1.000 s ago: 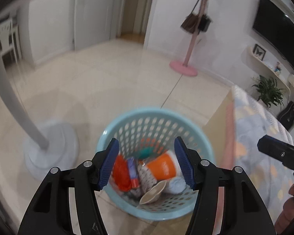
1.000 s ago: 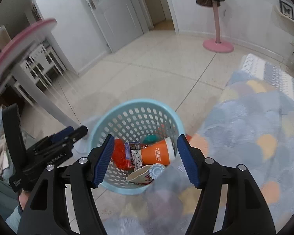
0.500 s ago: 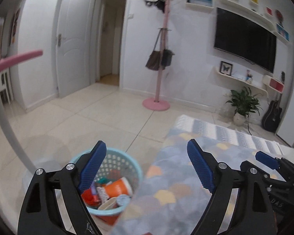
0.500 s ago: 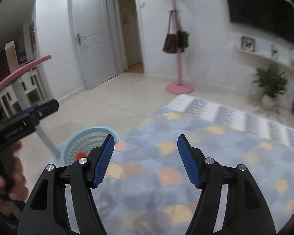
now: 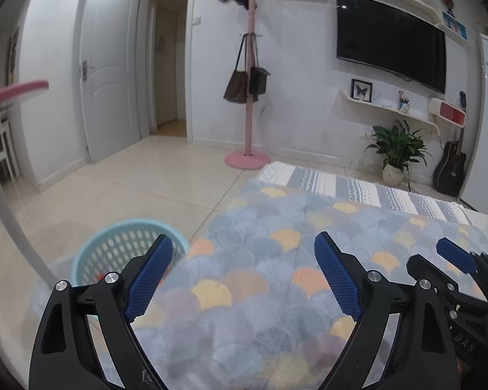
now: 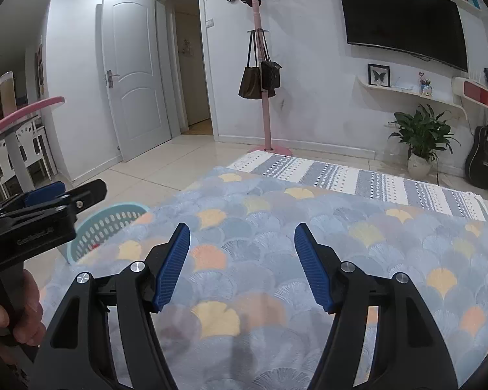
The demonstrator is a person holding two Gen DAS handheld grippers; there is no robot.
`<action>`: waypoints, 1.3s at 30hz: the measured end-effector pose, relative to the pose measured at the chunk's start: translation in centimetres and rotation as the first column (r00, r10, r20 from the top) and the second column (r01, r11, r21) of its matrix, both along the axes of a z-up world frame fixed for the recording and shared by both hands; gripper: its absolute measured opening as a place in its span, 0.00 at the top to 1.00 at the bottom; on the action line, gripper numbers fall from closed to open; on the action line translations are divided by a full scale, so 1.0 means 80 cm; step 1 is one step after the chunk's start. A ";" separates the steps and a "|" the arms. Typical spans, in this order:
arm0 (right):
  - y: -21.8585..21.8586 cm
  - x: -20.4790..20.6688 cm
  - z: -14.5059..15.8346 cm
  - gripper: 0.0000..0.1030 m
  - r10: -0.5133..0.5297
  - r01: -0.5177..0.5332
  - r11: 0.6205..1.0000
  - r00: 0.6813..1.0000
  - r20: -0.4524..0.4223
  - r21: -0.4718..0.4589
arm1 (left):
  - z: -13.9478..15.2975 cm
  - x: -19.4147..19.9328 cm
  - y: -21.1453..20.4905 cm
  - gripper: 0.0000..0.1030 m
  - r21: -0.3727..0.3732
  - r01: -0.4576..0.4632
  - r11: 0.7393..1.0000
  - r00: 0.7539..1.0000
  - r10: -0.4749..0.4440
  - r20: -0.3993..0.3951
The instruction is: Collect trash
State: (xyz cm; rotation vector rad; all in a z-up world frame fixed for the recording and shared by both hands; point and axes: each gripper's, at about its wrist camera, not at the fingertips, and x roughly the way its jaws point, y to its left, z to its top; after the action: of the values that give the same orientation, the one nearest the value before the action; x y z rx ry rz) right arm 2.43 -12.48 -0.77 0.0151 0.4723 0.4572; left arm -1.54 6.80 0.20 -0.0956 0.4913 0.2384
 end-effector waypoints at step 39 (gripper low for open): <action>-0.023 -0.013 0.000 0.39 -0.083 0.080 0.996 0.995 0.063 0.039 | -0.011 0.009 0.000 0.14 -0.001 -0.009 1.000 1.000 0.009 -0.029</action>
State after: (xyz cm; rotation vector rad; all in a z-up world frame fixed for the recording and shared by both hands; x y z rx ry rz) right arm 1.39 -14.35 -0.80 0.0540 0.3979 0.3848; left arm -0.80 6.82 -0.69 -0.0951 0.5202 0.2487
